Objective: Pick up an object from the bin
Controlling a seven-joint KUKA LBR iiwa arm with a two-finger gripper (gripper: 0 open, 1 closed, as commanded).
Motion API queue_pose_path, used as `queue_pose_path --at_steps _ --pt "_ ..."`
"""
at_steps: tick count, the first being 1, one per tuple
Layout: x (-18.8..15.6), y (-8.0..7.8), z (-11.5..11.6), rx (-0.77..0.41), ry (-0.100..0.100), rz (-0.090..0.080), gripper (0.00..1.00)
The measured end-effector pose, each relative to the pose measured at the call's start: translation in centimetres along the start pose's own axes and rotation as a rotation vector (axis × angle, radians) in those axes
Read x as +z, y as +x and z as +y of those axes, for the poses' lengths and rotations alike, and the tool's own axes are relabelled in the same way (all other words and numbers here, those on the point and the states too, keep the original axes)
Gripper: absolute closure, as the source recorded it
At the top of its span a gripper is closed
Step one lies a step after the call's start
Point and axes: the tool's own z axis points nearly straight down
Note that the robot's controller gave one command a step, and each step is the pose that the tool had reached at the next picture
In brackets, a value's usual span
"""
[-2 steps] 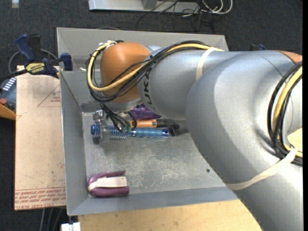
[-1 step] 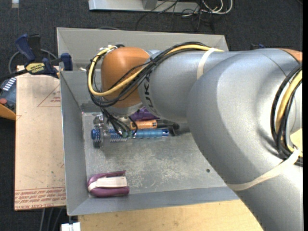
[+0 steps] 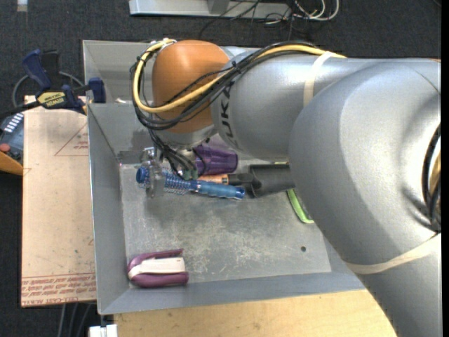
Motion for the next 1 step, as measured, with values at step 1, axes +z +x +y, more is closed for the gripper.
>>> queue_pose_path --at_steps 1 --pt "2.13 1.27 0.67 0.019 0.000 0.001 1.00"
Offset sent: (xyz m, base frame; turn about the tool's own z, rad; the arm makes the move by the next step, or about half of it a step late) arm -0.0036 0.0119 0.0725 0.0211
